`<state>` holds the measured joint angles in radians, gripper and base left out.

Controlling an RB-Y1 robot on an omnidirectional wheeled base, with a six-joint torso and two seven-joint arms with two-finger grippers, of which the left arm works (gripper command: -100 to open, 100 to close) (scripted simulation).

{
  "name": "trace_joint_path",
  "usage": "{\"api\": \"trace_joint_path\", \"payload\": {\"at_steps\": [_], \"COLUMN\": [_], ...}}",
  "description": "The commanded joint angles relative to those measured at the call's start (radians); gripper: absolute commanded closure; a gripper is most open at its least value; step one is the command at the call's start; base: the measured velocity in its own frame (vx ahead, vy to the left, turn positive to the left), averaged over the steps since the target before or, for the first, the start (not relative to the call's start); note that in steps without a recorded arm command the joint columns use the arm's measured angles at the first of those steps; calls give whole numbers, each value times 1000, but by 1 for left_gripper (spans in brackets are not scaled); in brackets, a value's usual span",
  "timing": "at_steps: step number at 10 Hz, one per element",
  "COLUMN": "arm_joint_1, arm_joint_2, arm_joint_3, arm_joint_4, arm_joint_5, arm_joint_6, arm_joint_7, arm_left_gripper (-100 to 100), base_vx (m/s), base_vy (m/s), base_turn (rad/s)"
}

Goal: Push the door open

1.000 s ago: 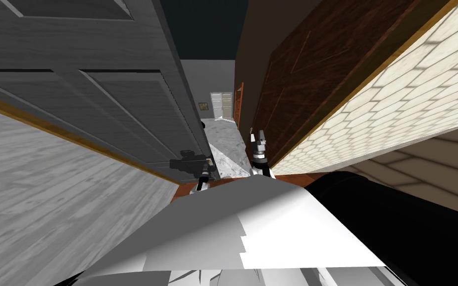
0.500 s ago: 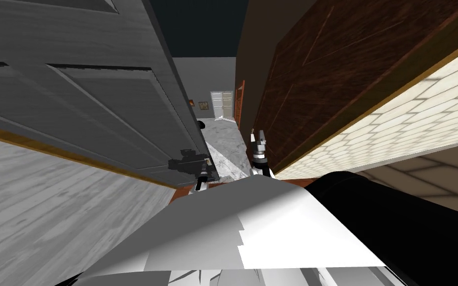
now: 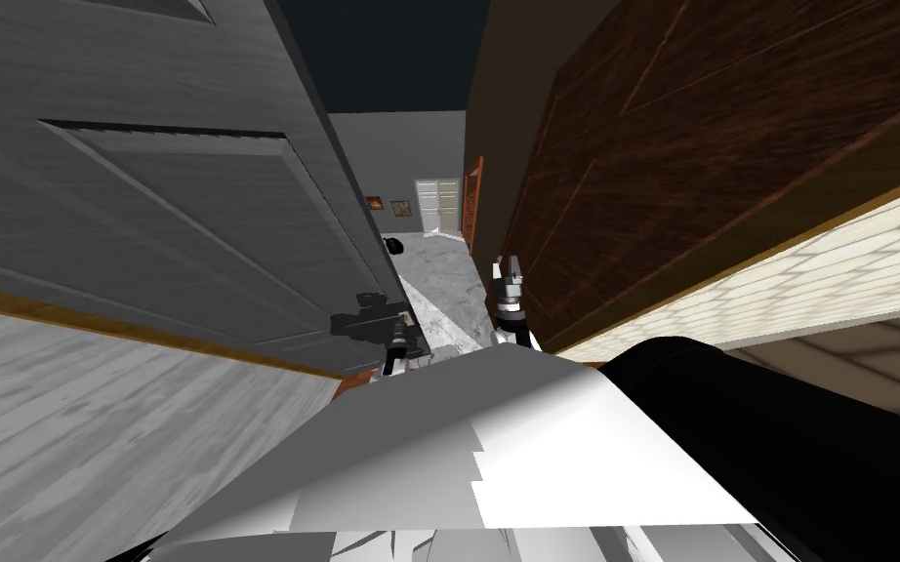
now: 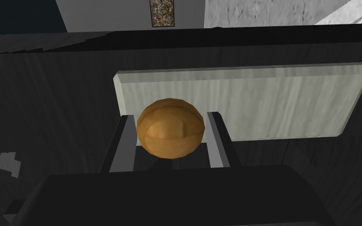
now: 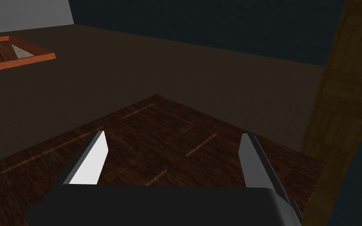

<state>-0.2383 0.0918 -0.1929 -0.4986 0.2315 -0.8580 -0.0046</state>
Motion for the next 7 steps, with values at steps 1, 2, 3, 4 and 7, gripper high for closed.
{"api": "trace_joint_path", "payload": {"at_steps": [1, 2, 3, 4, 7], "arm_joint_1": [-7, -7, -8, -8, -8], "arm_joint_2": [18, 18, 21, 21, 26], "arm_joint_3": [30, 30, 48, 48, 78], "arm_joint_4": [8, 8, 10, 10, 14], "arm_joint_5": [15, 15, 23, 23, 37], "arm_joint_6": [-2, -2, -2, -2, -1], "arm_joint_7": [-5, -5, -12, -12, -23], "arm_left_gripper": [100, 100, 100, 100, 100], "base_vx": [177, 140, 163, 143, 158], "base_vy": [-102, -77, -86, -68, -85], "base_turn": [70, 45, 43, 39, 53]}}
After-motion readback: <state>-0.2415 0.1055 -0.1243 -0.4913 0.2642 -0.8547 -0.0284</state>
